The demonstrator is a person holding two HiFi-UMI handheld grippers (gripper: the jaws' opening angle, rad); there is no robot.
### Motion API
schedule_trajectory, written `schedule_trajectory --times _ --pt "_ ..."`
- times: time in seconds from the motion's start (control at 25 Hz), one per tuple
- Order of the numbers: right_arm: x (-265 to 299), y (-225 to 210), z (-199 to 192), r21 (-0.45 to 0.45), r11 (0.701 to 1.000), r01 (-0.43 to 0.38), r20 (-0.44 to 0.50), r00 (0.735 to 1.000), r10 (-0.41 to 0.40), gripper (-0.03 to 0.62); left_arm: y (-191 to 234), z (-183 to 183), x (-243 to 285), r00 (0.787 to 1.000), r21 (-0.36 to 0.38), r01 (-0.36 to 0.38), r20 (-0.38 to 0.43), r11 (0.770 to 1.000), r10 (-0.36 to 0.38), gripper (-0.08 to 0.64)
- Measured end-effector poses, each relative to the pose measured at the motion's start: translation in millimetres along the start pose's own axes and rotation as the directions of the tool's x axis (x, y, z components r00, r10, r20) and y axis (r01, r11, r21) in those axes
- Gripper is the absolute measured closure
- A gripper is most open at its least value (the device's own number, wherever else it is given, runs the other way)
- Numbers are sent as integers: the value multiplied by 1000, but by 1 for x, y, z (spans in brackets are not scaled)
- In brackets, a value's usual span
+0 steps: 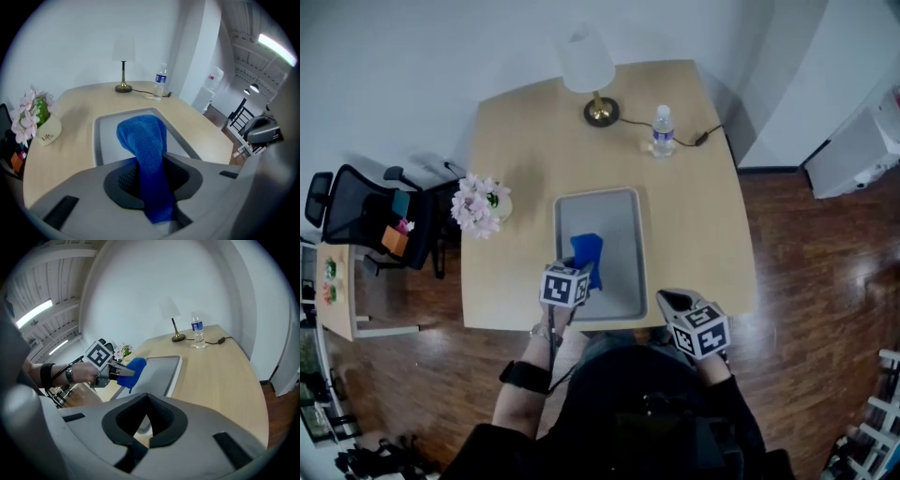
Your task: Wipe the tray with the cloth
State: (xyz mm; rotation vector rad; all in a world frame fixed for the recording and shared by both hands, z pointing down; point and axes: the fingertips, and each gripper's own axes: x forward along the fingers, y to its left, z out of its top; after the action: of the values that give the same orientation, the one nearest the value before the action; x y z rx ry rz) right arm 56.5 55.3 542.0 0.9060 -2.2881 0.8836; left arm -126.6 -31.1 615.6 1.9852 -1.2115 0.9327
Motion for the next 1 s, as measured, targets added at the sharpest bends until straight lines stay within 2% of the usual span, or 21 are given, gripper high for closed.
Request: schedule_trajectory --times 0.16,0.32,0.4,0.48,0.56,0.64,0.72,0.88,1.0 --pt "23 2 18 0 1000 11 -37 999 -11 586 79 43 13 999 100 -23 -27 995 26 457" --pt "48 3 41 -14 1000 28 -77 997 -29 586 134 82 36 997 249 2 -71 968 16 456" --pt "59 3 55 -11 999 35 -87 996 -36 586 149 96 49 995 340 45 -94 939 -14 456" --pt "69 4 66 -5 999 40 -95 995 -40 586 157 103 64 989 438 118 -135 891 -64 454" --pt "77 5 71 5 999 43 -105 994 -42 586 162 103 77 976 503 189 -191 844 -105 454" --pt "84 6 70 21 999 47 -120 992 -44 586 162 102 89 961 526 248 -238 813 -140 454" --pt "90 4 65 45 998 52 -135 990 -46 586 162 99 101 951 539 278 -273 795 -147 453" --pt "100 3 56 94 994 53 -148 988 -39 586 157 94 109 938 509 315 -294 801 -182 449" --pt "106 4 51 115 992 48 -155 988 -29 586 156 96 109 939 537 315 -295 782 -176 449"
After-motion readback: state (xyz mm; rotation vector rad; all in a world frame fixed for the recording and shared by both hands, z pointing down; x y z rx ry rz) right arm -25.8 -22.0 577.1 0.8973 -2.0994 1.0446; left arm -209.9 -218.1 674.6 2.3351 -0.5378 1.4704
